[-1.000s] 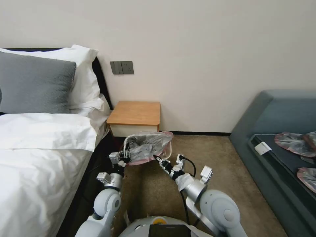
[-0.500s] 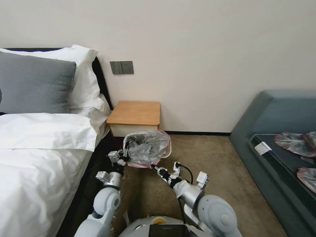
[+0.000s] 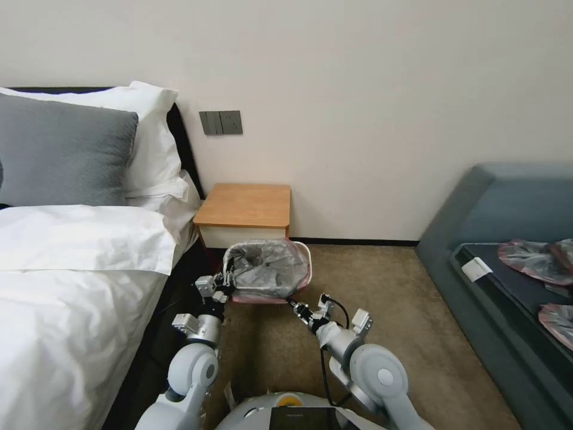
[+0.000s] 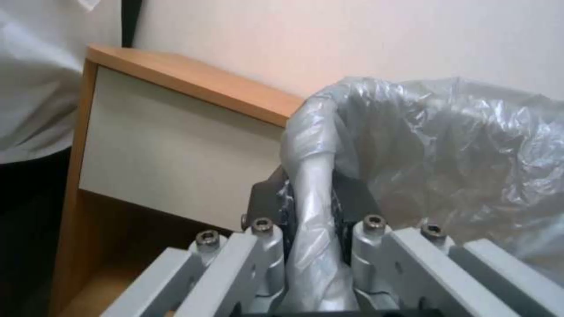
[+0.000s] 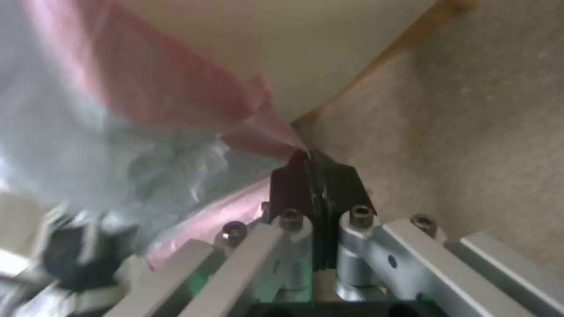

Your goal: Pick up the garbage bag from the table and place it over the trash can.

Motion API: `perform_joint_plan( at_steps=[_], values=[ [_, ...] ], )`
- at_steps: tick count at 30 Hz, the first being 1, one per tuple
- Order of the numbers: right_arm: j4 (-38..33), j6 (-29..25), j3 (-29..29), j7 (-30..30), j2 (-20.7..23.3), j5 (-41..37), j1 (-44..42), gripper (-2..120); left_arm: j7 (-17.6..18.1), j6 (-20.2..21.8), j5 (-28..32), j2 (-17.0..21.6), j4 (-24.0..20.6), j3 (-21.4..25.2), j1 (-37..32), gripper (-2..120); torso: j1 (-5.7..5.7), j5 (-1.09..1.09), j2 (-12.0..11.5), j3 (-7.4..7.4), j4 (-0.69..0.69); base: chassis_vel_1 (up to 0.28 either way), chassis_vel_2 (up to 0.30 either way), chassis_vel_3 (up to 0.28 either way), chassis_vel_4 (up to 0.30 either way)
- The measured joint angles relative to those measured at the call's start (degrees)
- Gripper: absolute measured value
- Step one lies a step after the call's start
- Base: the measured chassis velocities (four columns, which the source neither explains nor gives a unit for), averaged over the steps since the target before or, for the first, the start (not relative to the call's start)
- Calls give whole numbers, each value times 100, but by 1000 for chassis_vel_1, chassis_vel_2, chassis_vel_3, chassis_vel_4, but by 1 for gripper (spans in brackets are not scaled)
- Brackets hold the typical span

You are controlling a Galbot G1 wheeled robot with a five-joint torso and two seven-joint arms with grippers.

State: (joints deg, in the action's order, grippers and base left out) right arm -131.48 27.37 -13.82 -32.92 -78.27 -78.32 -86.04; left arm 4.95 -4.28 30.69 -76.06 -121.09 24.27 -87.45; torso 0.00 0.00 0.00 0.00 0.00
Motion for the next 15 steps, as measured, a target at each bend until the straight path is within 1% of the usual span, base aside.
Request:
perform_joint_plan(
  at_steps=[4,9,12,13,15],
  values=[
    [204,-7,-151,129,-46,81,16,0,0,0,-1,-12,-43,-4,-30,8,0,0,0,0,0,0,0,0,0],
    [210,-7,-243,210,-70,143,-17,0,-1,0,-6,-22,-53,-5,-51,8,0,1,0,0,0,0,0,0,0],
    [-7,29,-294,232,-37,154,-102,0,-2,0,-13,-33,-39,-6,-49,8,0,0,0,0,0,0,0,0,0],
    [-179,116,-345,251,-4,171,-186,0,-1,0,-18,-42,-15,-5,-40,8,0,0,0,0,0,0,0,0,0],
    [-274,174,-377,263,15,184,-234,0,2,0,-22,-49,0,-2,-35,8,0,0,0,0,0,0,0,0,0]
  ],
)
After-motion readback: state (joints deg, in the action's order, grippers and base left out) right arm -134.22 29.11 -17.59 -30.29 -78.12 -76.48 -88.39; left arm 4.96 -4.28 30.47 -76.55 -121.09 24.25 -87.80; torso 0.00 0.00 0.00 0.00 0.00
